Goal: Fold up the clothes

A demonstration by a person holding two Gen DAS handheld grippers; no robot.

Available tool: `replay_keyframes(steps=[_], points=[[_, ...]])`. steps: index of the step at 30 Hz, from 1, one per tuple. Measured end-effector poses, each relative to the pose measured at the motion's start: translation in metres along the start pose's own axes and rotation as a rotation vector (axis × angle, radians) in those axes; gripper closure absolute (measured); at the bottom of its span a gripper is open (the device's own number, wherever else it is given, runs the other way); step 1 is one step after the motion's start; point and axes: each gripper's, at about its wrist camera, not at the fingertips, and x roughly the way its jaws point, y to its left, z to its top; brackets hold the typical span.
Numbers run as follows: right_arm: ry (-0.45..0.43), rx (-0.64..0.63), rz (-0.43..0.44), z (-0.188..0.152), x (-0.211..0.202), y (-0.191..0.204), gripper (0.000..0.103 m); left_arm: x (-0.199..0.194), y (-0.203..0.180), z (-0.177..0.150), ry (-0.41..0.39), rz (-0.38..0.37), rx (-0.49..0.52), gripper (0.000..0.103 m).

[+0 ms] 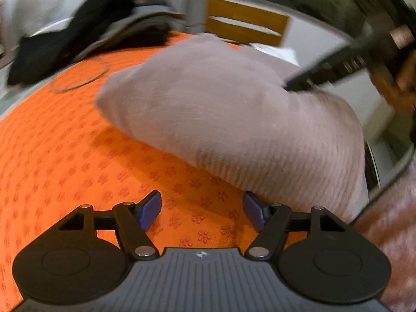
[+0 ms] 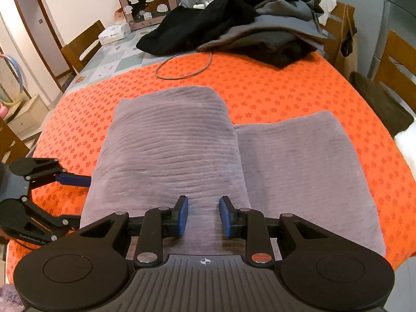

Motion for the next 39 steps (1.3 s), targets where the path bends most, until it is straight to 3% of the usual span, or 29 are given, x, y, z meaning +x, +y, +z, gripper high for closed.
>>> replay_keyframes(steps=[7, 13, 21, 27, 33, 35, 39], points=[[0.003, 0.082, 0.016, 0.000, 0.000, -0.008, 0.074, 0.024, -0.008, 0.012, 0.023, -0.072, 0.182, 0.033], [0.001, 0.174, 0.029, 0.000, -0.001, -0.017, 0.074, 0.028, -0.015, 0.030, 0.051, -0.090, 0.144, 0.050], [-0.003, 0.477, 0.159, -0.010, -0.002, -0.077, 0.073, -0.002, -0.031, 0.066, -0.056, -0.050, 0.145, 0.052], [0.025, 0.645, 0.280, -0.018, 0.003, -0.136, 0.072, -0.012, -0.063, 0.117, -0.168, -0.023, 0.124, 0.052], [0.085, 0.581, 0.269, -0.009, -0.002, -0.185, 0.076, 0.006, -0.100, 0.175, -0.219, -0.018, 0.073, 0.051], [0.073, 0.523, 0.260, -0.002, -0.013, -0.198, 0.080, 0.016, -0.111, 0.194, -0.222, -0.011, 0.050, 0.051], [0.010, 0.419, 0.233, 0.007, -0.040, -0.224, 0.080, 0.040, -0.129, 0.224, -0.219, 0.002, 0.010, 0.050]])
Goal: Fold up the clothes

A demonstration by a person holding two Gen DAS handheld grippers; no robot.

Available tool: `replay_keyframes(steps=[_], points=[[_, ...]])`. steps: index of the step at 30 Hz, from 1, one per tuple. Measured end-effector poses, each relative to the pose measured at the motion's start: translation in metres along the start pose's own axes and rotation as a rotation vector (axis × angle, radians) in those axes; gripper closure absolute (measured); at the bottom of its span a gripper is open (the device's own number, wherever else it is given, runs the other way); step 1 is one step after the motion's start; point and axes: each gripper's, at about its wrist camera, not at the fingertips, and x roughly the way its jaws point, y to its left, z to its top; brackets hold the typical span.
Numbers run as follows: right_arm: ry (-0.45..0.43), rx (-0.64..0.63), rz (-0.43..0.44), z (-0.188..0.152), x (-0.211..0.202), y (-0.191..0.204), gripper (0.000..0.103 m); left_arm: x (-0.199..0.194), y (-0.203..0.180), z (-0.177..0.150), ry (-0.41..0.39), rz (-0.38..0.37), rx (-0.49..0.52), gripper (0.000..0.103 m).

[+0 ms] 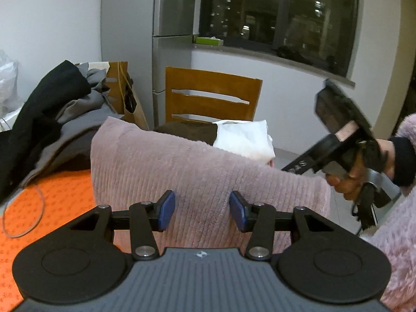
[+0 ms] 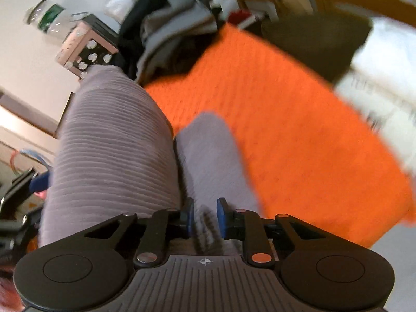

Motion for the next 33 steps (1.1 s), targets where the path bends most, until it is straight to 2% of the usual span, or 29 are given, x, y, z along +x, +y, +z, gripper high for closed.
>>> replay_keyframes(steps=[4, 11, 16, 20, 23, 26, 29, 33], points=[[-0.037, -0.070, -0.005, 0.016, -0.026, -0.019, 0.080, 0.032, -0.013, 0.013, 0.002, 0.016, -0.055, 0.047], [-0.096, -0.073, 0.014, 0.035, -0.040, -0.050, 0.079, 0.083, -0.026, 0.021, -0.002, 0.039, -0.170, 0.046], [-0.140, -0.128, 0.054, 0.043, -0.047, -0.054, 0.079, 0.115, -0.036, 0.024, -0.003, 0.067, -0.183, 0.046], [-0.109, -0.225, 0.043, 0.049, -0.045, -0.049, 0.079, 0.133, -0.044, 0.027, 0.001, 0.088, -0.185, 0.046], [-0.078, -0.279, 0.014, 0.053, -0.041, -0.049, 0.079, 0.130, -0.048, 0.034, -0.004, 0.102, -0.202, 0.045], [-0.056, -0.330, 0.007, 0.059, -0.046, -0.045, 0.079, 0.108, -0.046, 0.039, -0.042, 0.115, -0.241, 0.045], [-0.035, -0.418, -0.008, 0.062, -0.053, -0.034, 0.079, 0.081, -0.033, 0.040, -0.066, 0.159, -0.278, 0.045], [-0.028, -0.504, 0.040, 0.063, -0.064, -0.010, 0.078, 0.068, -0.004, 0.032, -0.018, 0.264, -0.310, 0.045]])
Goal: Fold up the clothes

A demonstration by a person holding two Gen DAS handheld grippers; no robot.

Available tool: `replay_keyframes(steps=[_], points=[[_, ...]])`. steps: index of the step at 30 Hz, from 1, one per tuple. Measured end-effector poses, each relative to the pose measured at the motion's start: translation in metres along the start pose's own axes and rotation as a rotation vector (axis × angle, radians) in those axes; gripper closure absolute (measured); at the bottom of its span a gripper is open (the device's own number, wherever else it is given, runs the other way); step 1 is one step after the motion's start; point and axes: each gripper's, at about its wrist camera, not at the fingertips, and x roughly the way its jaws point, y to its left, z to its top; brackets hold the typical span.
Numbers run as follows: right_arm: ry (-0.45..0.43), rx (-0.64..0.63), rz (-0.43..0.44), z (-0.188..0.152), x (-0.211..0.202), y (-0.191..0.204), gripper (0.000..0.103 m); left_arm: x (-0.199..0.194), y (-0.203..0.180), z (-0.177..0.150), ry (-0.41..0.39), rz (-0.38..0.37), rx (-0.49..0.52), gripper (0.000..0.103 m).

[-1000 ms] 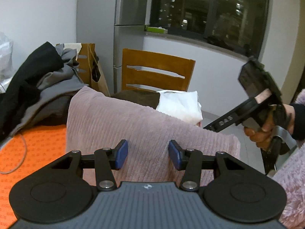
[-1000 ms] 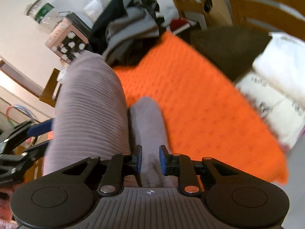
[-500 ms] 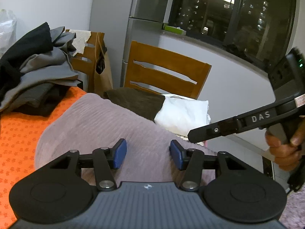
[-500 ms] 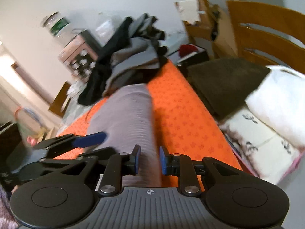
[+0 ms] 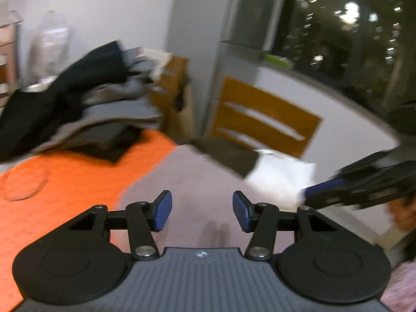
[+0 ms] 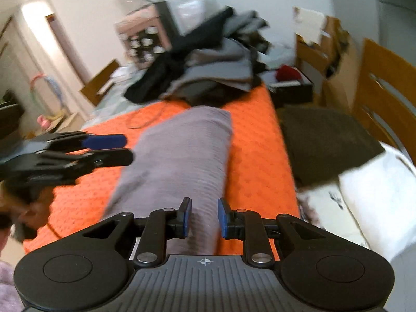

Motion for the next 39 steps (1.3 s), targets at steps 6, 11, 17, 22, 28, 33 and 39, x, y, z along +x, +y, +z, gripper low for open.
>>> replay_keyframes(steps=[6, 11, 17, 22, 28, 33, 39], points=[[0.045, -0.163, 0.060, 0.004, 0.004, 0.043, 0.072, 0.015, 0.021, -0.004, 0.076, 0.027, -0.018, 0.046], [0.128, -0.264, 0.001, -0.009, 0.016, 0.058, 0.072, 0.029, 0.009, -0.009, 0.096, 0.019, 0.018, 0.046], [0.217, -0.292, -0.084, -0.032, 0.042, 0.045, 0.070, 0.059, -0.012, -0.014, 0.126, 0.011, 0.082, 0.046], [0.219, -0.172, -0.078, -0.036, 0.048, 0.017, 0.070, 0.074, -0.018, -0.013, 0.126, -0.001, 0.092, 0.045], [0.175, -0.173, -0.081, -0.019, 0.025, 0.034, 0.070, 0.069, 0.001, -0.005, 0.145, -0.058, 0.039, 0.045], [0.127, -0.230, -0.058, -0.010, 0.012, 0.076, 0.067, 0.072, 0.008, -0.001, 0.171, -0.095, 0.025, 0.045], [0.113, -0.229, -0.153, -0.020, 0.028, 0.115, 0.060, 0.078, 0.014, 0.005, 0.208, -0.141, 0.047, 0.045]])
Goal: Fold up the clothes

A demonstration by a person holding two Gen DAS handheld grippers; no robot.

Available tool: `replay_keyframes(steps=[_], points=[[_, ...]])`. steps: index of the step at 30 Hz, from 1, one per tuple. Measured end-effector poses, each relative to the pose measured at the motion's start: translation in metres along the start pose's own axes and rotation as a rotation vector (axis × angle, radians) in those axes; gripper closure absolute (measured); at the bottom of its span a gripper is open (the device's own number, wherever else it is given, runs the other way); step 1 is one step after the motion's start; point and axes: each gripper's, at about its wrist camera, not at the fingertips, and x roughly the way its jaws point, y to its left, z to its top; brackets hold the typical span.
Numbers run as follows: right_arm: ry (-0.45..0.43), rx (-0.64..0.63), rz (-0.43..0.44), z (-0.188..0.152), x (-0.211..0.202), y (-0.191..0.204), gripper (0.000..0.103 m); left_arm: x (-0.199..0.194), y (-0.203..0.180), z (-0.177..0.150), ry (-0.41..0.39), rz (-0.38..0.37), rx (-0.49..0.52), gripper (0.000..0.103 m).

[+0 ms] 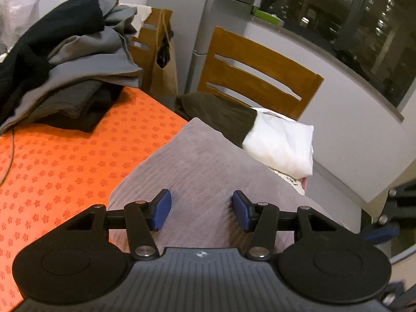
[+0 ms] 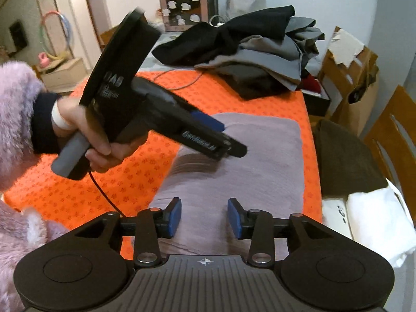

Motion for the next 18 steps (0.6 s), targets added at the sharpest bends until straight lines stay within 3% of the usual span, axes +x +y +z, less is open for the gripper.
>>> replay_keyframes(steps=[8, 13, 18], points=[[0.017, 0.176, -0.117, -0.033, 0.010, 0.017, 0.060, 0.008, 0.009, 0.000, 0.021, -0.059, 0.039, 0.040], [-0.008, 0.219, -0.179, -0.059, 0.015, 0.025, 0.060, 0.015, 0.004, 0.000, 0.019, -0.069, 0.085, 0.038], [-0.004, 0.215, -0.191, -0.051, 0.011, 0.026, 0.059, 0.012, 0.005, 0.003, 0.013, -0.084, 0.096, 0.037]])
